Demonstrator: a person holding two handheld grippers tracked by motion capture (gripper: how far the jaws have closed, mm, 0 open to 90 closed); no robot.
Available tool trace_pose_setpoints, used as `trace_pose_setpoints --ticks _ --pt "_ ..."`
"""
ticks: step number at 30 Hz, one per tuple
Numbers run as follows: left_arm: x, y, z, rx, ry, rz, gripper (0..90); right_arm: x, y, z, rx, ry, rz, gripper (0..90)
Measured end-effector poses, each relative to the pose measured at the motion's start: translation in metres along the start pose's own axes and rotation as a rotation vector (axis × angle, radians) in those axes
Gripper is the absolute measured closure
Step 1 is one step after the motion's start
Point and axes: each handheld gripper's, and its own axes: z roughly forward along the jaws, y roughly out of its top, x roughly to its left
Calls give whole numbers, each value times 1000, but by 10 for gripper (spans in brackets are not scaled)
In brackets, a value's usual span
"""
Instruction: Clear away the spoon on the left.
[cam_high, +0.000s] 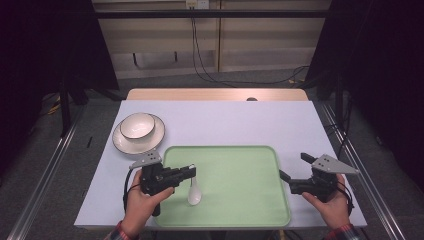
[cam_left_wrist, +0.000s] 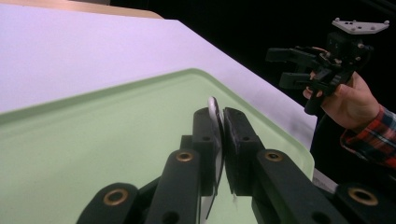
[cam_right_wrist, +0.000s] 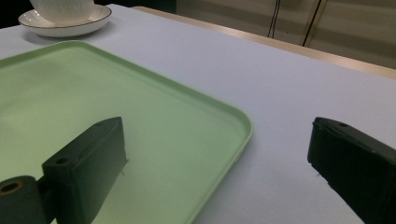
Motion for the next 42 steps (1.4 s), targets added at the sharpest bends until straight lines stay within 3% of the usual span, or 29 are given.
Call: trace_pose_setpoints --ticks 13,42 --pt "13 -1 2 8 39 -6 807 1 0 1 6 6 -5 40" --pt "28 -4 10 13 73 -30 769 1 0 0 6 10 -4 38"
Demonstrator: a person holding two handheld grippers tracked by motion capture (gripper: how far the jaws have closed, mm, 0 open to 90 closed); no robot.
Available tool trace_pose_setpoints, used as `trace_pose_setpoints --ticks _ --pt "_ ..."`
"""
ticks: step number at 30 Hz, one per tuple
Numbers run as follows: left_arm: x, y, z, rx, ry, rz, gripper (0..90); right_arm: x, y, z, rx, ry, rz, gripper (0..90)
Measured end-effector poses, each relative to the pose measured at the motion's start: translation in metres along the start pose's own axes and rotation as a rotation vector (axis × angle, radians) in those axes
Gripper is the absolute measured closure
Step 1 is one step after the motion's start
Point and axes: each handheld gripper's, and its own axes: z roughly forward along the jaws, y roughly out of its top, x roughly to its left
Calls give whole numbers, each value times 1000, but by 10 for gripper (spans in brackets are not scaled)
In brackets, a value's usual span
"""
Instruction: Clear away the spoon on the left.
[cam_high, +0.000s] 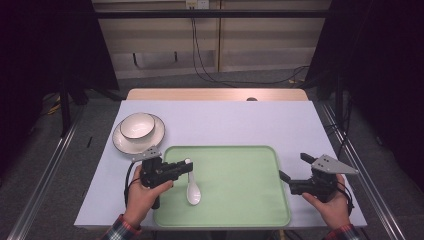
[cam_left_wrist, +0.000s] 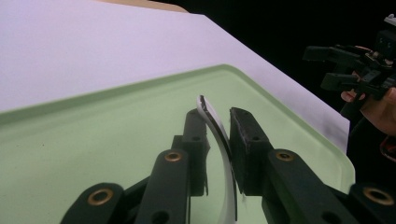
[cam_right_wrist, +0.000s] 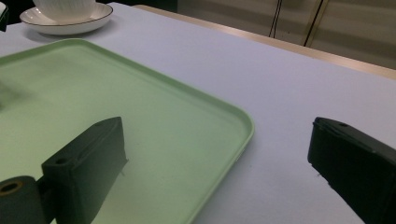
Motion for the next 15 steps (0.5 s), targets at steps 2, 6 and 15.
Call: trace_pose_setpoints --ticks 2,6,15 --pt "1 0 1 2 -1 -2 766 0 -1 1 0 -1 -2 38" --pt "4 -2 2 0 4 -14 761 -1 -1 2 3 3 -5 38" --pt "10 -4 5 10 9 -21 745 -1 -1 1 -3 5 -4 38"
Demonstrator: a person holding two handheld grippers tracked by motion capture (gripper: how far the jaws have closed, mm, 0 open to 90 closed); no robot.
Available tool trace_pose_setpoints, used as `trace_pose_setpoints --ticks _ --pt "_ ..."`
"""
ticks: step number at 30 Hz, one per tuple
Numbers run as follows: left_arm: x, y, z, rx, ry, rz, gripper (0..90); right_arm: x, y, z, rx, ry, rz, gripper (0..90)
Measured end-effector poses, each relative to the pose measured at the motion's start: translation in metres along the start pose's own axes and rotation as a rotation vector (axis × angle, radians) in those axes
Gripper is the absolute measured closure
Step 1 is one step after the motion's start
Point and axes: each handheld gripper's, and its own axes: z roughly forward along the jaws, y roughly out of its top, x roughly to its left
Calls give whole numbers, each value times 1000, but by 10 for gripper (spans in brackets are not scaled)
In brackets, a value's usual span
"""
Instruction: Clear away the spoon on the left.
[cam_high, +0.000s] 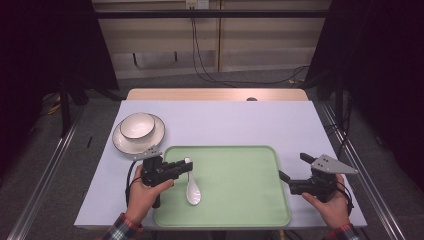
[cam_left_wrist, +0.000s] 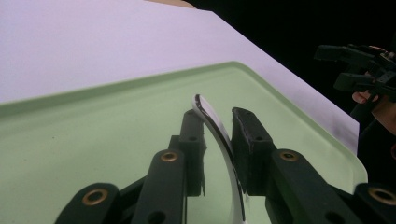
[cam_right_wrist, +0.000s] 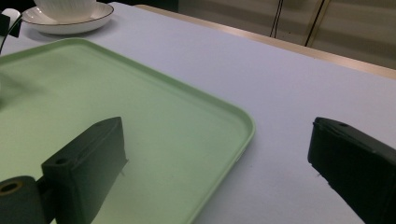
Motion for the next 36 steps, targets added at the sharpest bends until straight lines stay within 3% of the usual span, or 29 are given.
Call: trace_pose_setpoints --ticks 30,36 --pt "13 -4 10 23 45 -20 691 3 1 -6 -8 -9 -5 40" --pt "17 -6 11 27 57 -45 670 3 1 -5 -3 -9 -9 40"
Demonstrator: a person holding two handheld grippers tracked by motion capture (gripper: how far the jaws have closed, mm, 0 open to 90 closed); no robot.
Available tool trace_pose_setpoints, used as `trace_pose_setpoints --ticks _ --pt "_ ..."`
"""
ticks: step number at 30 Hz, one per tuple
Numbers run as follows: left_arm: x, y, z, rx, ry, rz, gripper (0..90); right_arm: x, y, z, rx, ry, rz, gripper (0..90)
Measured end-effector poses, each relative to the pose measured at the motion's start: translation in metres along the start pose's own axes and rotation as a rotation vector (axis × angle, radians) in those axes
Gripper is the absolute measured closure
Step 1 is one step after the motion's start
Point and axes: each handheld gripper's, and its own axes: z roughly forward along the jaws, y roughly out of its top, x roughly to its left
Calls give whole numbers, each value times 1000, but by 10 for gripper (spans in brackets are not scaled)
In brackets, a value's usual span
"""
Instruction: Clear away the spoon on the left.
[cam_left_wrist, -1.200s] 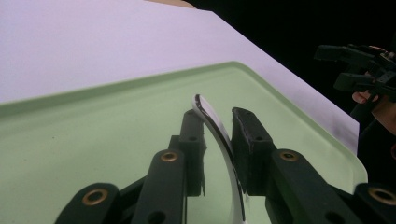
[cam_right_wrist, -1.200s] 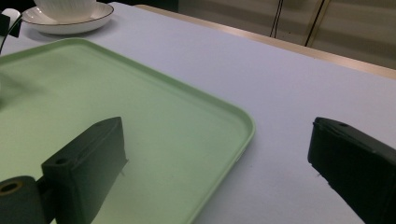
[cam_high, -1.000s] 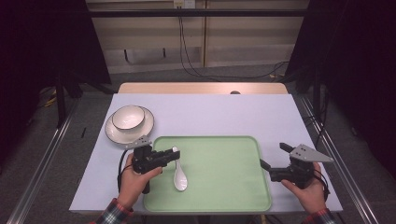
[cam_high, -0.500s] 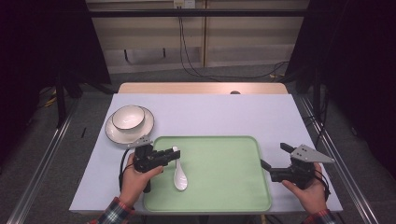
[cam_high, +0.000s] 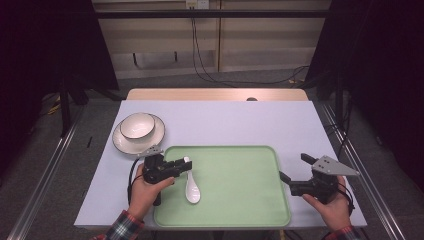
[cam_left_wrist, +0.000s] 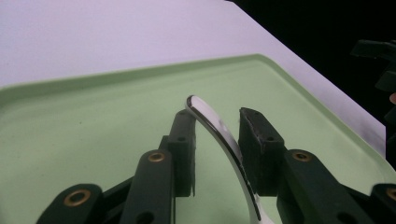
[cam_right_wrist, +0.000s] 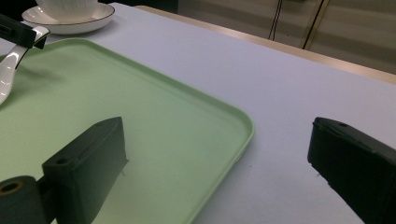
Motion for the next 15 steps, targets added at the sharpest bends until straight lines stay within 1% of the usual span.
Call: trace_pose_setpoints --ticks 2,6,8,11,13,15 --pt "1 0 0 6 8 3 666 0 0 0 1 0 -2 40" --pt "1 0 2 2 3 -10 649 0 0 1 3 -2 -2 40" --pt "0 0 2 9 13 3 643 1 0 1 1 -5 -8 40" --pt "0 0 3 6 20 -10 630 1 0 1 -1 -1 -7 40" --pt "0 0 2 8 22 -5 628 1 0 1 -2 -2 -12 40" --pt "0 0 2 5 29 -4 620 2 0 1 1 -4 -7 40"
